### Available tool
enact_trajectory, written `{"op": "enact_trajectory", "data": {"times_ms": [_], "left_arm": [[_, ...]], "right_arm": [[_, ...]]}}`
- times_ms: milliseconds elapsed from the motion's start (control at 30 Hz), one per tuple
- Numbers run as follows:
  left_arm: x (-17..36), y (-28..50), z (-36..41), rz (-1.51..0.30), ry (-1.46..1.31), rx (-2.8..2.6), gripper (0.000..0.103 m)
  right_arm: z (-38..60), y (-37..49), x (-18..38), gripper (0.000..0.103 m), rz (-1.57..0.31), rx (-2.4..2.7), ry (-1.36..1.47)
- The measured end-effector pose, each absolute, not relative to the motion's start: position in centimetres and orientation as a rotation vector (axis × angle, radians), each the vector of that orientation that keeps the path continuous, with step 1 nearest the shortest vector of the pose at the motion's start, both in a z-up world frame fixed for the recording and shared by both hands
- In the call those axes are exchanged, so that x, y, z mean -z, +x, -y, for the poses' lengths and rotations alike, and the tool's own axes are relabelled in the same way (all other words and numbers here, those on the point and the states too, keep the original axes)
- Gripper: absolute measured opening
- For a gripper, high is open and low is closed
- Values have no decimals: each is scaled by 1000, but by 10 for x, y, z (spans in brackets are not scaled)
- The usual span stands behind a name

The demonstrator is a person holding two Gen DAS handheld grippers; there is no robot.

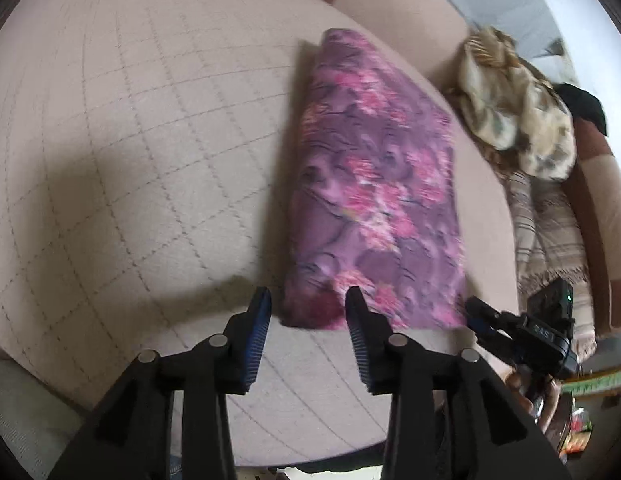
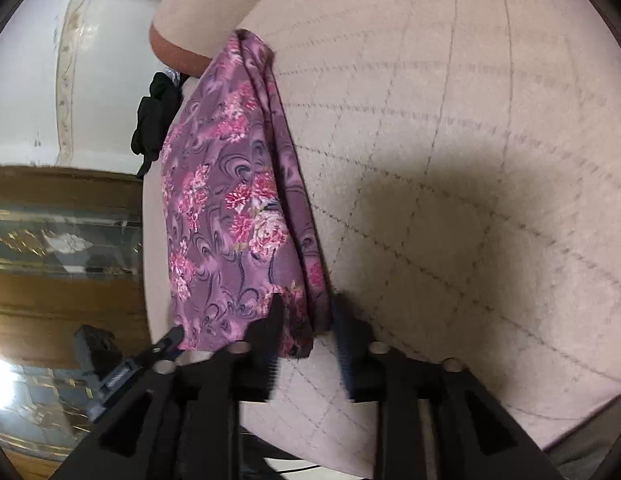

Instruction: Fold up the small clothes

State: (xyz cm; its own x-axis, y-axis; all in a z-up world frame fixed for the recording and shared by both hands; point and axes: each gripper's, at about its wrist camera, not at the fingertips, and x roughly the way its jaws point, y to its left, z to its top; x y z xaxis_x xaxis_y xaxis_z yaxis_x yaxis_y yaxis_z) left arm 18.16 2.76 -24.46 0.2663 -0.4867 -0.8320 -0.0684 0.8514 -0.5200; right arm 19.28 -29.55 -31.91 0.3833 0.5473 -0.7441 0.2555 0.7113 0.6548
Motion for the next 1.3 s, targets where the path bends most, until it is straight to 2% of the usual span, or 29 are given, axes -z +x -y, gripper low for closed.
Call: {"op": "enact_trajectory", "data": {"times_ms": [67,233,300,400,467,500,567,600,767,833,900,933,967,1133,1233,1300], "left_arm": [[240,182,-26,-1262,-469,275,44],[249,188,-16,-1279,-410,254,44],[253,185,-11,-1276,-356,240,44],[241,181,-14,-1272,-395,256,44],[228,181,-16,-1235,-392,264,45],[222,184,-17,-1220,-385,264,46],[214,195,-19,-1206,-402,265,52],[213,201,-19,-1207,-410,262,52],[226,241,-17,-1230,-422,237,52],[241,249,-14,-1263,-424,230,52],[250,249,-9,-1288,-428,233,52],[252,246,-6,-1291,-440,256,52],[252,242,-3,-1296,-444,277,52],[253,226,10,-1299,-413,322,53],[253,231,7,-1310,-430,327,53],[248,236,1,-1299,-435,317,54]], "right_arm": [[295,190,313,37,-1195,-212,765],[286,195,313,36,-1201,-221,740],[280,198,314,16,-1208,-186,674],[280,193,310,15,-1200,-182,651],[282,193,304,18,-1183,-208,653],[283,194,298,23,-1173,-213,648],[285,200,287,52,-1142,-217,645],[287,207,281,57,-1128,-210,635],[286,249,283,57,-1137,-264,655],[283,268,295,52,-1174,-264,650],[277,278,308,33,-1215,-251,644],[277,280,312,12,-1232,-250,649],[276,279,316,5,-1247,-260,655],[299,260,296,5,-1147,-188,683],[299,265,313,6,-1202,-182,681],[292,265,319,10,-1226,-184,671]]}}
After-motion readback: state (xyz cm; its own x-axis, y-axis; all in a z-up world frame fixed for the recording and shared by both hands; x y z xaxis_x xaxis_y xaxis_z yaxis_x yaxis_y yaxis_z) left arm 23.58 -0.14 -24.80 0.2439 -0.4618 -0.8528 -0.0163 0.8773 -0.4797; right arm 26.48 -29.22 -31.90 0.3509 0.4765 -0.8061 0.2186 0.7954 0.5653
